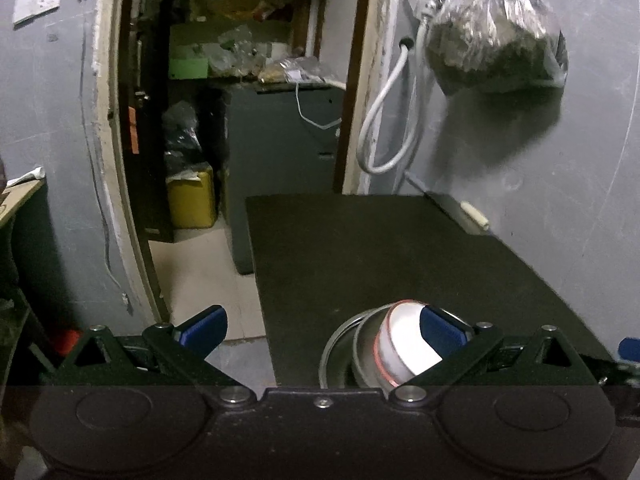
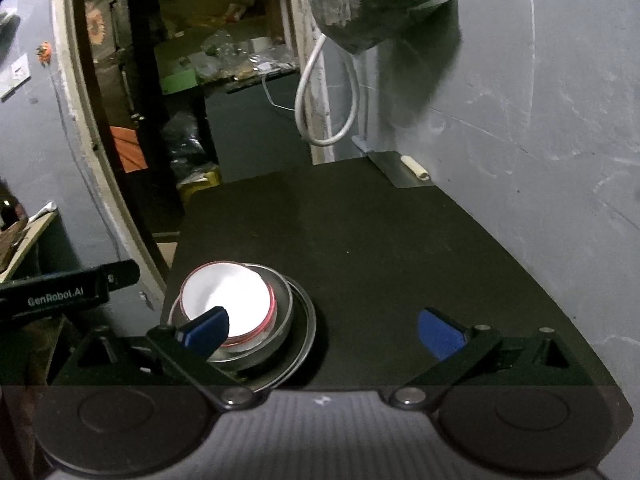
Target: Organize plates and bowls
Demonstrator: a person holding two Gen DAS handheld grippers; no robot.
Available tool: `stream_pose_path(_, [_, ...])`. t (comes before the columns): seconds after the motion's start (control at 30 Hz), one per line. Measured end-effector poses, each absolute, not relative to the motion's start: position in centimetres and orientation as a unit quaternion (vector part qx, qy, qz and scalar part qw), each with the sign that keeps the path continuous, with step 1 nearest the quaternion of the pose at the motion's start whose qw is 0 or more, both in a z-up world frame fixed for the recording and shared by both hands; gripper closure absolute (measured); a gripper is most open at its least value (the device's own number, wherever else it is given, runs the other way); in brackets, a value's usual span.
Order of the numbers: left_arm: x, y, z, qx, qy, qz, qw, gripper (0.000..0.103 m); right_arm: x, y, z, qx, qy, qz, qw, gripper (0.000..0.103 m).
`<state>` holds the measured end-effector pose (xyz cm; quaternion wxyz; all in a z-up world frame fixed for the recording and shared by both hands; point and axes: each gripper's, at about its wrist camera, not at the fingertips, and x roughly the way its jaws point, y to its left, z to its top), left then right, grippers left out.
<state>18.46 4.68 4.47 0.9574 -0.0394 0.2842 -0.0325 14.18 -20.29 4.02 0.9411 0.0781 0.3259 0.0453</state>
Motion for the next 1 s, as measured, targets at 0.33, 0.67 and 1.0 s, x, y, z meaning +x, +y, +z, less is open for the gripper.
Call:
stream_pose_path(0.33, [14.3, 1.8, 6.3, -0.057, 0.282, -0.002, 0.958, 0.001, 11.7, -24.3, 4.0, 0.081, 0.332, 0.094, 0.935, 0.000])
stream_pose_path(0.67, [9.3, -1.3, 7.6, -0.058, 0.284, 0.037, 0.956, 0.001, 9.1, -26.2, 4.7, 0.057, 0.315, 0.152, 0.935, 0.000])
stream_pose_path(1.0, [4.9, -3.2, 8.9, -0.042, 0.272, 0.062, 0.959, 0.001, 6.7, -27.1, 5.4, 0.063, 0.296, 0.187, 0.935, 0.000])
